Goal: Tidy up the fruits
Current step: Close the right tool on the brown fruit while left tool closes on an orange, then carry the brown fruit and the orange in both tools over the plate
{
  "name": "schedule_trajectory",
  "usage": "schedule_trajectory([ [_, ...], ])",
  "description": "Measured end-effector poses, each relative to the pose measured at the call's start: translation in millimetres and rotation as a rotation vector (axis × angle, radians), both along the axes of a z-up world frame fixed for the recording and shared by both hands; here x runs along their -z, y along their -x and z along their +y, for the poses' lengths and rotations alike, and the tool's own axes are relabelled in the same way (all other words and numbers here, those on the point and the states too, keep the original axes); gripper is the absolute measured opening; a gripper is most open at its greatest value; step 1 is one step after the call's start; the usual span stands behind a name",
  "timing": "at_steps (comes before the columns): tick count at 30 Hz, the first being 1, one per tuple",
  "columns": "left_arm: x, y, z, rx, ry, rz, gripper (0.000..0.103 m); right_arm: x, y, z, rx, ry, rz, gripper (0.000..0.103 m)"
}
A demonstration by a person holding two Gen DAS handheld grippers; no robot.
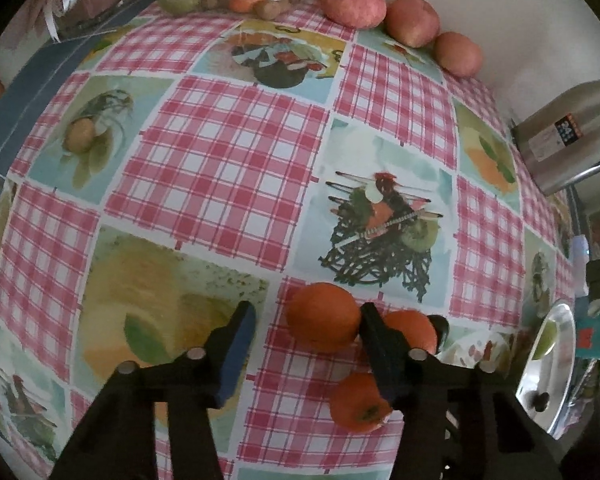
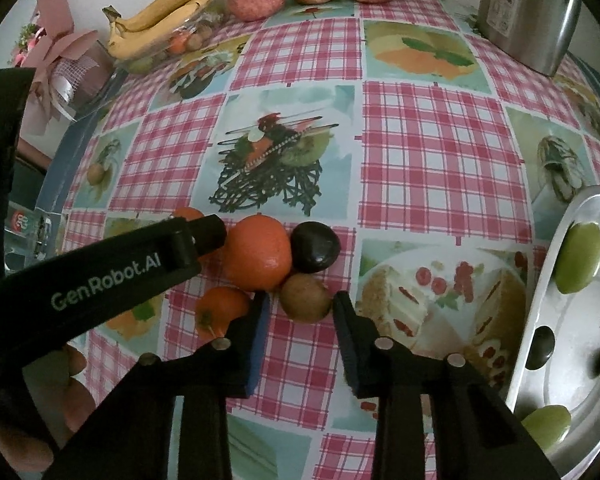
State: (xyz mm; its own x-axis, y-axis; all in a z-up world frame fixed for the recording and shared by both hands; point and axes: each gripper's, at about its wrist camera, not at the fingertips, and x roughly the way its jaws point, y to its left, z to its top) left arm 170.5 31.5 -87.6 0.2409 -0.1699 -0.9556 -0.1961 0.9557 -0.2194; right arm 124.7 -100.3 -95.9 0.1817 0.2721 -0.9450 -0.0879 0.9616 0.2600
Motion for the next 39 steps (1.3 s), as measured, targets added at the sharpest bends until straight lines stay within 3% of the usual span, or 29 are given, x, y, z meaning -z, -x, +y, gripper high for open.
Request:
schedule_trajectory([
  [4, -3, 1, -2, 0.006, 0.024, -0.018, 0.039, 1, 0, 0, 0.000, 0.009, 0.002, 0.026],
  [6, -7, 2, -3, 0.001, -0.007, -0.028, 0.038, 0, 0, -1, 0.003, 0.003, 0.004, 0.026],
  [15, -22, 1, 4, -0.039, 0.011, -0.075, 0.038, -6, 3, -7, 0.014, -0.020, -0.004, 0.026],
  [25, -51, 9, 6, -0.049, 0.010, -0.156, 0.038, -36, 7, -18, 0.051, -0.070, -0.063, 0.026],
  [39, -81, 22, -4, -0.014, -0.023, -0.226, 0.038, -49, 14, -51, 0.149, -0.041, -0.070, 0.026],
])
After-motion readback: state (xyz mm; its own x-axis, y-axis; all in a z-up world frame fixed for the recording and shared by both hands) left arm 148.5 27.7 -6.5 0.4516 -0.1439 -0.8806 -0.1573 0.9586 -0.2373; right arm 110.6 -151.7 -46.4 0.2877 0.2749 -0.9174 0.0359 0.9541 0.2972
